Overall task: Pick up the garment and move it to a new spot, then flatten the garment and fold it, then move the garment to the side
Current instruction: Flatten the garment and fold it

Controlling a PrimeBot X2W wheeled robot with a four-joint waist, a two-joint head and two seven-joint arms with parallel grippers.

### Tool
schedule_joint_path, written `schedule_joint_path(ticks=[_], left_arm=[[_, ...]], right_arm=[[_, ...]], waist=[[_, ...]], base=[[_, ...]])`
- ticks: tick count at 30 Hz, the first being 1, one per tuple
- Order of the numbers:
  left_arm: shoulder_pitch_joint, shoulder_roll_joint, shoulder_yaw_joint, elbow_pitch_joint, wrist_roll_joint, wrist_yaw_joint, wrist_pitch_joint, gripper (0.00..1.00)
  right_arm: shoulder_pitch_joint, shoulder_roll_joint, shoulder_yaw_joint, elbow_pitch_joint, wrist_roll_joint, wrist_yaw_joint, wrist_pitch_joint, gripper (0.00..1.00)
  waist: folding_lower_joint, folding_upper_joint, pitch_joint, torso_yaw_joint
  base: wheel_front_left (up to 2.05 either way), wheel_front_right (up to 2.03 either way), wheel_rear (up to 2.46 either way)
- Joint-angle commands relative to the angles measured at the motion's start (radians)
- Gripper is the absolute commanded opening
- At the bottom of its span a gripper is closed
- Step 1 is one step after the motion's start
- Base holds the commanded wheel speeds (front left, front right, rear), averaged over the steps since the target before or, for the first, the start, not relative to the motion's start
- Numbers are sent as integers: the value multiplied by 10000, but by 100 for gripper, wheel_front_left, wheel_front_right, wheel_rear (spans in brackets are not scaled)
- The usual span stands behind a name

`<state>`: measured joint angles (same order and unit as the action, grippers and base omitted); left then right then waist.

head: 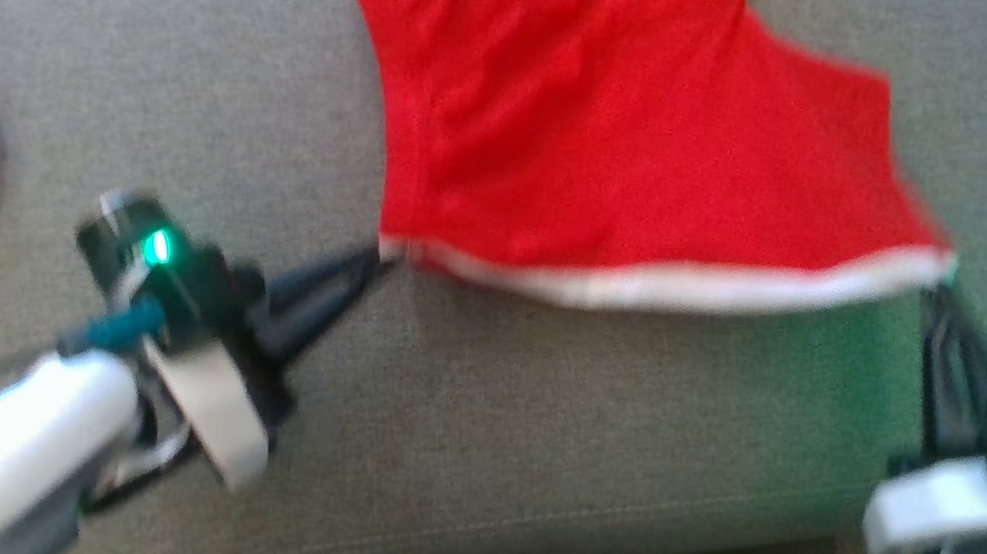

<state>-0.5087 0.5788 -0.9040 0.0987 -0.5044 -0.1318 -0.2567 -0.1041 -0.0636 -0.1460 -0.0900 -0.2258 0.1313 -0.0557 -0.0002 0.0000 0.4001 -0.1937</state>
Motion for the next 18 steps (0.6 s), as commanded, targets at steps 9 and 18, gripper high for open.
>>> schedule_joint_path(ticks=[9,18], left_arm=[[1606,664,-129,-833,199,388,28,0],[1173,-494,249,-1272,-1180,433,207,0]], right_arm=[[2514,78,-491,-1991,407,-6,656,0],[1109,-307,-710,-2476,-114,-6,1207,0]], waist=[[2,0,-826,248],[2,0,-930,773]], base=[[0,0,0],[0,0,0]])
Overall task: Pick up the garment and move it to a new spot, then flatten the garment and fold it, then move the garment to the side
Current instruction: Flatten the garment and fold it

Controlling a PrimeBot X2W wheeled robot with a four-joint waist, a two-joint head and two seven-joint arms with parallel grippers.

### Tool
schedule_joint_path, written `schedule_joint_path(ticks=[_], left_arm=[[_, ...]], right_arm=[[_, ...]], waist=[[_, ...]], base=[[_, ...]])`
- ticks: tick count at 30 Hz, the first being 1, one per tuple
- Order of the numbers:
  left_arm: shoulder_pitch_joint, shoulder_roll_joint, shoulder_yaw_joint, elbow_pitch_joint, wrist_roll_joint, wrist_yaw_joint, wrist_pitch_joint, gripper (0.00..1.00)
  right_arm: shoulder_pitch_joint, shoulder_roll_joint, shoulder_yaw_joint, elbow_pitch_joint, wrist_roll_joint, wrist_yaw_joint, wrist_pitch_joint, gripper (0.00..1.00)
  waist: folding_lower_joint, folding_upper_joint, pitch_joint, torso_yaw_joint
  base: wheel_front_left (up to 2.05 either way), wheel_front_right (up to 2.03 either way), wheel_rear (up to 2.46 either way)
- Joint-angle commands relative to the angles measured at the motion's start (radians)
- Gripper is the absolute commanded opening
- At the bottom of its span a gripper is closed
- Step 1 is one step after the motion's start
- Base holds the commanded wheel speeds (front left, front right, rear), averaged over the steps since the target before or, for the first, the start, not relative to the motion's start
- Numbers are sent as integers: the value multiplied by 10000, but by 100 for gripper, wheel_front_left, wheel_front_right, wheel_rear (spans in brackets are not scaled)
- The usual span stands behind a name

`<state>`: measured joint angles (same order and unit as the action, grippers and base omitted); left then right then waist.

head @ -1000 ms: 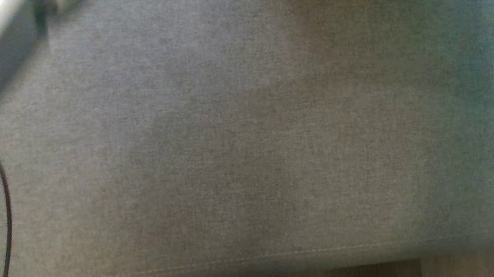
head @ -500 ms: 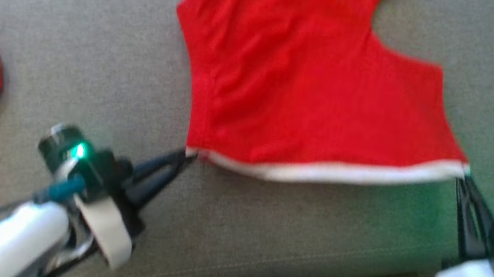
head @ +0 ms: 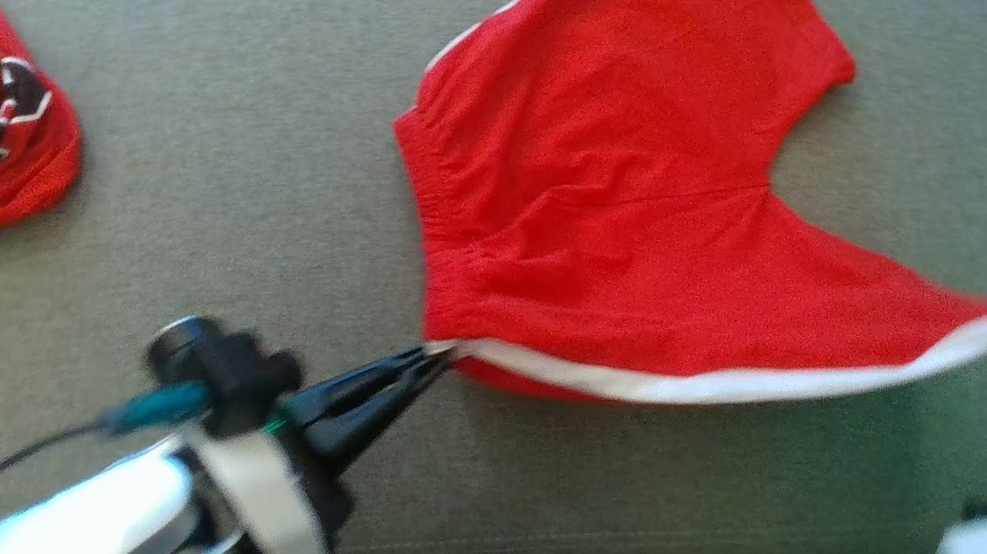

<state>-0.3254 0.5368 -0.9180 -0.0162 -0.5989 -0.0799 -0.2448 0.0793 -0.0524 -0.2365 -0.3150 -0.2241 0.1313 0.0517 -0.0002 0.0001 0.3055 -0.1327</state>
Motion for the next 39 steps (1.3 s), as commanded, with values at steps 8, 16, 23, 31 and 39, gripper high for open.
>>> schedule_joint_path(ticks=[8,16,23,31,39], left_arm=[[-2650,-1875,590,1697,-1179,-366,275,0],[-4415,-2943,1033,3656,-1416,-464,-27,0],[-5079,-3540,1452,4706,-2089,-498,-131,0],[-5859,-3770,759,5061,-3277,-506,-151,0],[-6248,-3576,479,5230,-3575,-507,-166,23]], right_arm=[[-3390,-1927,608,1567,-388,-6,783,0],[-6581,-3328,1709,3869,-316,-6,867,0],[-8813,-3677,2633,5714,-448,-6,574,0],[-10831,-3677,3528,7800,-739,-6,124,0],[-11921,-3404,3823,9422,-1043,-6,-493,35]], waist=[[2,-1,625,1020],[2,-1,1670,1691],[2,-1,2220,2151],[2,-1,2636,2450],[2,-1,2610,2424]], base=[[0,0,0],[0,0,0],[0,0,0],[0,0,0],[0,0,0]])
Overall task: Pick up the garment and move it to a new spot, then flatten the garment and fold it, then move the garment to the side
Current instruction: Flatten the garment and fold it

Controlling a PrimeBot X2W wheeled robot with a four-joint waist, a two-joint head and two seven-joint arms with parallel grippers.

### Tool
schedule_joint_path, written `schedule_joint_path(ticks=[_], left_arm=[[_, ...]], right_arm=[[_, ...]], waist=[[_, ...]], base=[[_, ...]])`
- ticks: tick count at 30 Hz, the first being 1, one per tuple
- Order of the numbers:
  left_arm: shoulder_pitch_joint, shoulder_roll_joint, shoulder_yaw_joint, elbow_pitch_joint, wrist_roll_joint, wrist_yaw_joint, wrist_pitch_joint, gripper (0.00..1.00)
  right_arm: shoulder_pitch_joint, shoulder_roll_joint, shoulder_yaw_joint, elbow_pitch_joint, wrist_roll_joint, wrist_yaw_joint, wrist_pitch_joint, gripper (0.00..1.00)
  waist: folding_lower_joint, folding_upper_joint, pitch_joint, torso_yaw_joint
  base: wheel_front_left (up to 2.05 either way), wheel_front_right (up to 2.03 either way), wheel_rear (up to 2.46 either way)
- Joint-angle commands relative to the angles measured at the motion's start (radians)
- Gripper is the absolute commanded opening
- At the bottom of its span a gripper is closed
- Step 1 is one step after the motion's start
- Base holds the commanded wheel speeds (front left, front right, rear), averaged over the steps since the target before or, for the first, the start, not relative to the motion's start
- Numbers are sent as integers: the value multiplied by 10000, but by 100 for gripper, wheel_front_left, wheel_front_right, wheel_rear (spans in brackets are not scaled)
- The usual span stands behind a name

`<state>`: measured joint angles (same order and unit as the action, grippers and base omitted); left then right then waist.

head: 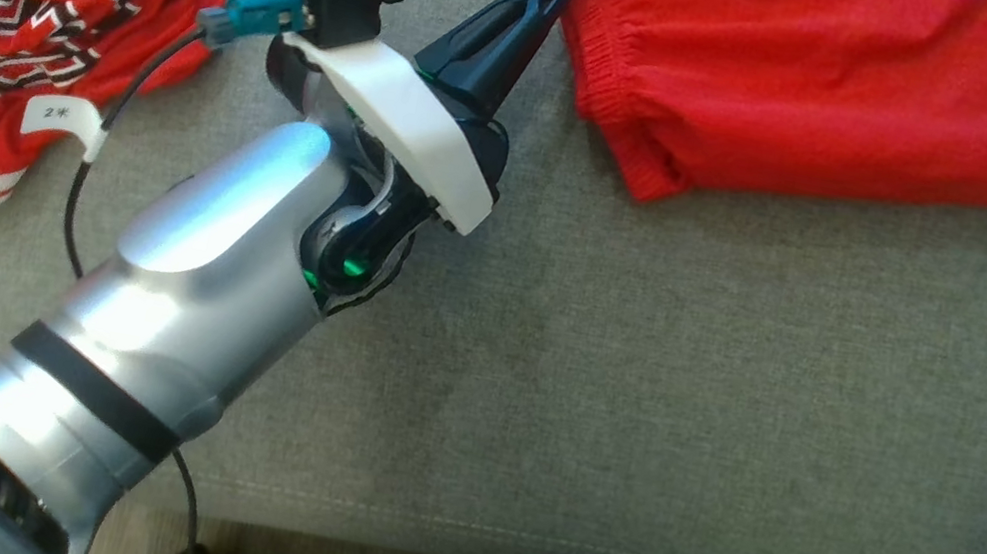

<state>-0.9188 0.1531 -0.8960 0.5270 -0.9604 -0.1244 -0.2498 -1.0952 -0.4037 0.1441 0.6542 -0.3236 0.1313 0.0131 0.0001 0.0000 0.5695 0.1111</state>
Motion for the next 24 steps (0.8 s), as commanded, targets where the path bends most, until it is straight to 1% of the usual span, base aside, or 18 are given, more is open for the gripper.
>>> schedule_joint_path(ticks=[1,2,5,8,9,10,13,15,17,20,24], left_arm=[[-311,271,300,-179,118,-62,-117,46],[-255,255,466,-132,365,-62,-118,100],[-51,259,854,-115,1043,-62,-118,100],[455,236,1511,-303,1782,7,-119,100],[732,194,1832,-440,1877,37,-119,100],[732,194,1832,-440,1877,37,-119,100],[1605,148,2733,-1047,2447,268,-119,100],[2222,104,3305,-1603,3078,596,-119,100],[2844,35,3778,-2245,3902,1006,-119,100],[3872,-203,4366,-3242,4871,1434,-119,100],[5065,-416,4580,-4359,6070,1635,-119,100]], right_arm=[[-221,160,-65,-139,-77,-6,-244,93],[-196,308,-288,33,-134,-6,-555,100],[104,645,-738,167,-40,-6,-915,100],[684,1199,-1211,209,435,-6,-1068,100],[903,1388,-1297,198,614,-6,-1106,100],[903,1388,-1297,198,614,-6,-1106,100],[1554,2012,-1553,268,1365,-6,-1031,100],[1870,2249,-1752,318,1746,-6,-914,100],[2104,2323,-1981,435,2011,-6,-761,100],[2285,2351,-2602,708,2542,-6,-403,100],[2341,1877,-3364,1002,2657,-6,-68,100]], waist=[[-1,0,-64,-23],[-1,0,-171,-48],[-1,0,-408,-124],[-1,0,-744,-268],[-1,0,-853,-341],[-1,0,-853,-341],[-1,0,-1163,-529],[-1,0,-1348,-580],[-1,0,-1517,-533],[-1,0,-1716,-331],[-1,0,-1855,97]], base=[[0,0,0],[0,0,0],[0,0,0],[0,0,0],[0,0,0],[0,0,0],[0,0,0],[0,0,0],[0,0,0],[0,0,0],[0,0,0]])
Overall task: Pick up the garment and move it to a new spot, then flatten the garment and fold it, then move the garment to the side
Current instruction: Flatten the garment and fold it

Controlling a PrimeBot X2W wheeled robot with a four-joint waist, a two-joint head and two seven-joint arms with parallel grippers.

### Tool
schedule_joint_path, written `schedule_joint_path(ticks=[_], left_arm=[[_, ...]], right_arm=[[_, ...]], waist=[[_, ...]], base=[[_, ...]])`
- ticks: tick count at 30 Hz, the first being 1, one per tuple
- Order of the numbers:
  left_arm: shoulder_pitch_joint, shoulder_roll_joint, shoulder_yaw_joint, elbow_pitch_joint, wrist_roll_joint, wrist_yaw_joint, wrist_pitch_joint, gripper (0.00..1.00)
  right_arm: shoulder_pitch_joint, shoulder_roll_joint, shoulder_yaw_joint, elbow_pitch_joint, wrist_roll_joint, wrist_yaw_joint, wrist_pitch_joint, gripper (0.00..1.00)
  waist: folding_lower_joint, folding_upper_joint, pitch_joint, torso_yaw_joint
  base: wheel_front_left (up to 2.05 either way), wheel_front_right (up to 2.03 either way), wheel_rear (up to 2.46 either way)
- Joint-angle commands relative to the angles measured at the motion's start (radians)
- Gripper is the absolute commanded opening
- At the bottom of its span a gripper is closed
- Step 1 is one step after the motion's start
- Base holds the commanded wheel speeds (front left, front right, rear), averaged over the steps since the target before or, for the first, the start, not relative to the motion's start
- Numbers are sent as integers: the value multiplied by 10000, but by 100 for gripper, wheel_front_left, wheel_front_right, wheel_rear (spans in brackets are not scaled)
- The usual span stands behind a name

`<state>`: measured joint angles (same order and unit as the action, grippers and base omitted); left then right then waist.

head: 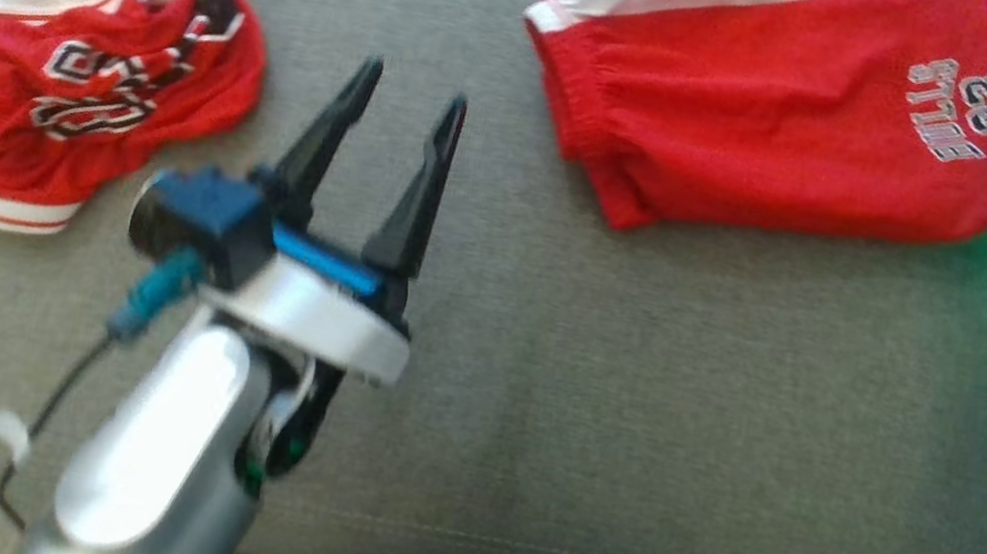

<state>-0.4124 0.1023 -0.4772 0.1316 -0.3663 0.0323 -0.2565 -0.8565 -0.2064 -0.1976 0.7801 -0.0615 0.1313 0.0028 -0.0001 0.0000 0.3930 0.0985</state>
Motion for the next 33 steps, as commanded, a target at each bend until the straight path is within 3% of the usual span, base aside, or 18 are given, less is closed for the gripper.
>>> schedule_joint_path(ticks=[1,9,16,17,18,20,21,33], left_arm=[[258,36,394,-623,387,102,-52,100],[1492,-367,177,-1274,1294,55,-53,100],[1791,-484,226,-1371,1372,-73,-53,100],[1789,-491,243,-1382,1389,-80,-53,100],[1784,-497,265,-1398,1407,-82,-53,100],[1785,-505,318,-1420,1419,-84,-53,100],[1787,-508,343,-1421,1423,-87,-53,100],[1979,-518,582,-1441,1487,-86,-53,100]], right_arm=[[-46,-207,-159,-155,44,-6,148,100],[-344,-1063,-1311,679,-290,-6,981,100],[-618,-1221,-1703,1643,-485,-6,2170,100],[-612,-1223,-1699,1779,-521,-6,2344,96],[-602,-1206,-1691,1898,-544,-6,2499,68],[-594,-1141,-1693,2072,-520,-6,2720,29],[-595,-1119,-1694,2127,-483,-6,2756,0],[-570,-1355,-1705,1863,-472,-6,2288,0]], waist=[[1,0,-102,339],[1,0,41,1242],[1,0,100,1494],[1,0,88,1513],[1,0,72,1519],[1,0,37,1505],[1,0,17,1489],[1,0,-306,733]], base=[[0,0,0],[0,0,0],[0,0,0],[0,0,0],[0,0,0],[0,0,0],[0,0,0],[0,0,0]])
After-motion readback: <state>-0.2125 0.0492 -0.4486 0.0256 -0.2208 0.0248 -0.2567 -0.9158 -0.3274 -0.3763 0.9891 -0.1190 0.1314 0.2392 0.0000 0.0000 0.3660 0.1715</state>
